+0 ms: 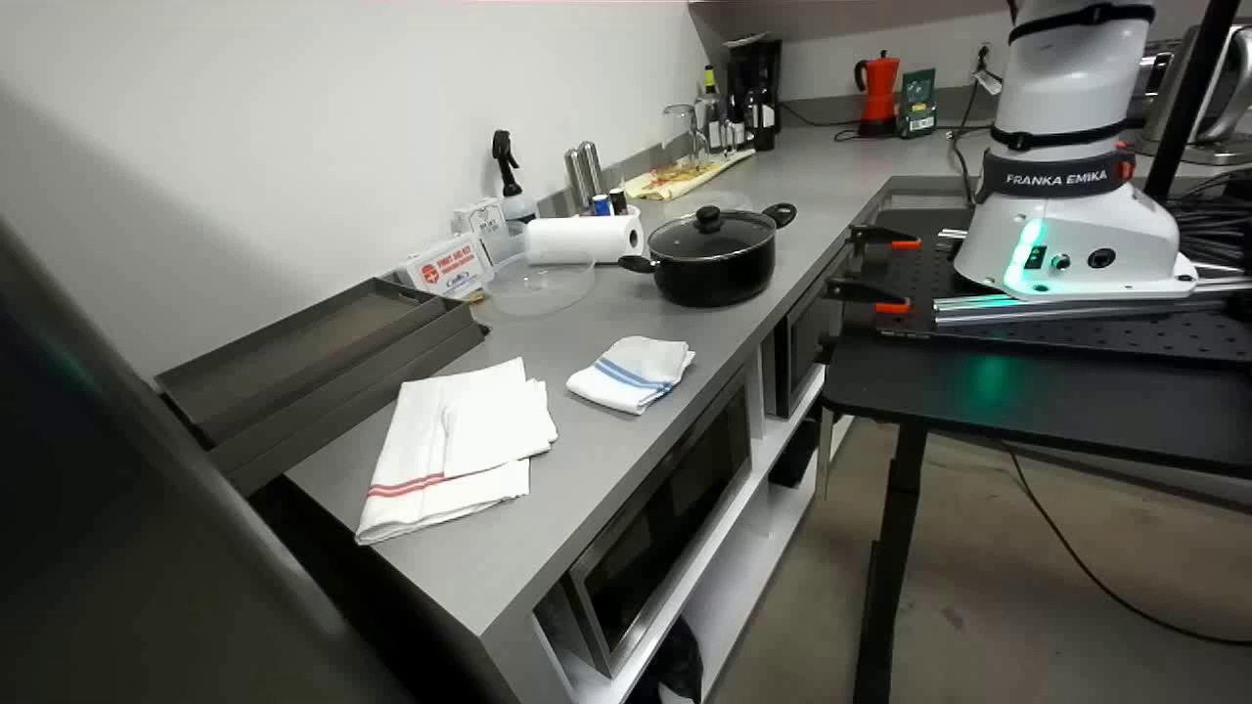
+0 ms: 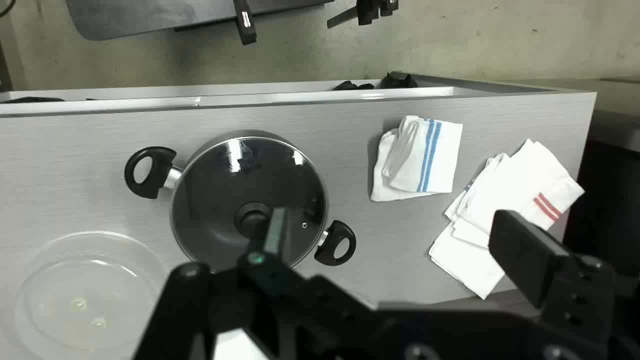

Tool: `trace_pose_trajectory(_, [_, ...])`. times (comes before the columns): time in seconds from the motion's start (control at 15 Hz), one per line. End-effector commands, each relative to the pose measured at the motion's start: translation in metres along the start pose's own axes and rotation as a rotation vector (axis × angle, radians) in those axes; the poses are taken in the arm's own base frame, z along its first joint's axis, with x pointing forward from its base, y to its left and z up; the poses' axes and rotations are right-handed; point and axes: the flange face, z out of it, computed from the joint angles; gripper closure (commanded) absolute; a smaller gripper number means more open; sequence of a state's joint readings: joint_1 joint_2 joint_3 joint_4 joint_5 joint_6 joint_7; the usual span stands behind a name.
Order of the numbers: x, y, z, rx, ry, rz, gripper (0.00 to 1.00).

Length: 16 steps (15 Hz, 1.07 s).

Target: Put the lid of the pot on the left towel

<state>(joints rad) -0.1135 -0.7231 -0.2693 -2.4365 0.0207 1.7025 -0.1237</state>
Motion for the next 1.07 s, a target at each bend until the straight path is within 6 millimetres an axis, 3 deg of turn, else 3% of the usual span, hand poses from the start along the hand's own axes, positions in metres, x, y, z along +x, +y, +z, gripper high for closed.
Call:
trace_pose_trajectory(0.0, [0.000,0.000,-0.001,0.000,-0.001,0.000,0.00])
trace_pose_trajectory(0.6, [0.000,0.000,-0.001,0.000,-0.001,0.000,0.00])
trace_pose_trajectory(1.0, [0.042,-0.009,0.031,-0.030,-0.093,0.012,0.00])
